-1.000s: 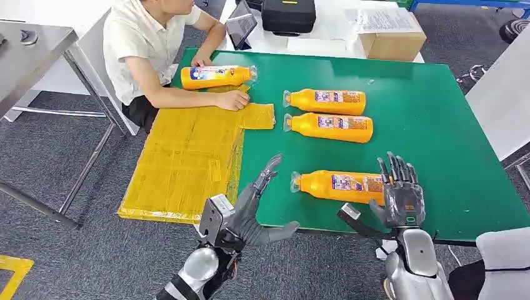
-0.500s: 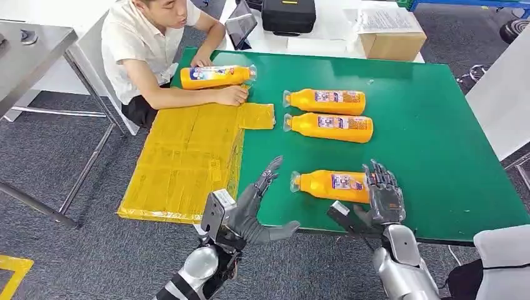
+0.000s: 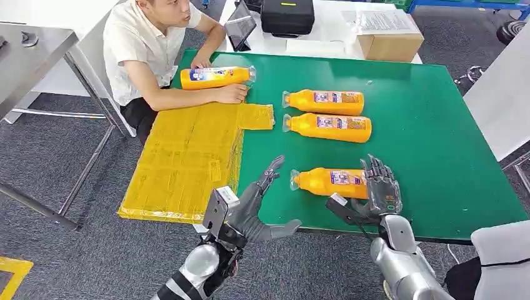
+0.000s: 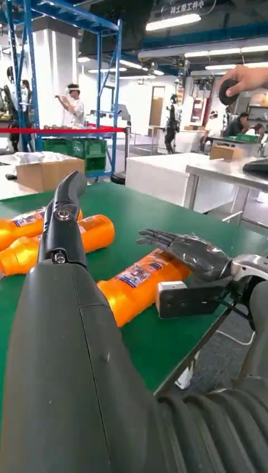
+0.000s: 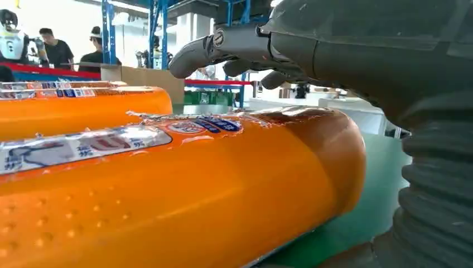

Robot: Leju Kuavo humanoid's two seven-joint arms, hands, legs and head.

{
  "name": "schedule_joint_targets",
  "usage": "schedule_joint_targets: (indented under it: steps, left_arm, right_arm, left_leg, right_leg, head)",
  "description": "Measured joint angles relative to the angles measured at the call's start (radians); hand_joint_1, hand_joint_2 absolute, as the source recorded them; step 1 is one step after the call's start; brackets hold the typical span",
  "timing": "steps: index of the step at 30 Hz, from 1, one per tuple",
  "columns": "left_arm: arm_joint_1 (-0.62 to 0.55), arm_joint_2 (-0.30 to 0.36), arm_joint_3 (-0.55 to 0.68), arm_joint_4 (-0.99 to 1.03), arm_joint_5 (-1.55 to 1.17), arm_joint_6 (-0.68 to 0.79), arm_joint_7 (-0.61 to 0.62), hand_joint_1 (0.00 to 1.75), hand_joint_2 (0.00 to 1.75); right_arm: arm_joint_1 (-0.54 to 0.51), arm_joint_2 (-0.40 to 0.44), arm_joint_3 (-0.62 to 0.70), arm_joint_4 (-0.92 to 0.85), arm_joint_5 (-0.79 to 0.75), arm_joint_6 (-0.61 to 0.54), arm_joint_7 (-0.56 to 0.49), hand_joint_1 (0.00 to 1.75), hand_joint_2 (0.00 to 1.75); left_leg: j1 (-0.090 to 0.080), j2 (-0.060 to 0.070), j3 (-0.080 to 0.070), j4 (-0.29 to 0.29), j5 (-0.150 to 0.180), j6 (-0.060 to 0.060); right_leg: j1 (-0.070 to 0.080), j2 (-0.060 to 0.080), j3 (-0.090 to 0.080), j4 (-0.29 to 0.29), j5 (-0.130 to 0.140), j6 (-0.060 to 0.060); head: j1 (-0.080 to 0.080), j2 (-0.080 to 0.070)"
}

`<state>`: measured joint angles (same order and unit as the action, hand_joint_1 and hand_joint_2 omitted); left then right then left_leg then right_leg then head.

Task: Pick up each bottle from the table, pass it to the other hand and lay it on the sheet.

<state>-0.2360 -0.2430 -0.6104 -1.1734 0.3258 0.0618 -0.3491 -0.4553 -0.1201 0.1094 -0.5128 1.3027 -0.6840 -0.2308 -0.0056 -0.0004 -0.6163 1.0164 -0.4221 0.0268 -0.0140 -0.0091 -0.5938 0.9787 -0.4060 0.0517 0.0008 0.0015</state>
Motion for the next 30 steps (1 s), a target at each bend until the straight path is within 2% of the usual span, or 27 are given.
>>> schedule_joint_targets:
  steps: [8, 20, 28, 30]
  left_arm:
    - [-0.001, 0.0, -0.004, 0.0, 0.002, 0.001, 0.005, 0.0, 1.75]
    - [-0.001, 0.0, -0.004, 0.0, 0.004, 0.0, 0.005, 0.0, 1.75]
    - [0.011, 0.003, 0.008, -0.016, 0.044, 0.049, -0.035, 0.0, 1.75]
    - [0.015, 0.003, 0.011, -0.022, 0.046, 0.066, -0.044, 0.0, 1.75]
  right_arm:
    - [-0.023, -0.018, 0.034, 0.027, -0.015, 0.086, 0.003, 1.75, 1.75]
    - [-0.036, -0.027, 0.049, 0.036, -0.045, 0.104, -0.016, 1.75, 1.75]
    - [-0.026, -0.013, 0.005, 0.007, -0.454, 0.296, -0.25, 1.75, 1.75]
    - [-0.021, -0.01, 0.0, -0.002, -0.491, 0.313, -0.268, 1.75, 1.75]
  left_leg:
    - [0.0, 0.0, 0.003, 0.0, 0.0, 0.001]
    - [0.0, -0.001, 0.003, 0.0, 0.001, 0.001]
    - [0.0, 0.003, 0.005, 0.0, -0.002, 0.0]
    - [0.0, 0.005, 0.006, 0.0, -0.002, -0.001]
  right_leg:
    - [0.0, 0.0, 0.002, 0.0, 0.0, 0.0]
    - [0.0, 0.0, 0.003, 0.0, 0.0, 0.0]
    - [0.0, 0.004, 0.004, 0.0, 0.001, 0.0]
    - [0.0, 0.006, 0.004, 0.0, 0.001, 0.0]
  head:
    - [0.0, 0.0]
    - [0.0, 0.0]
    - [0.001, 0.0]
    - [0.001, 0.0]
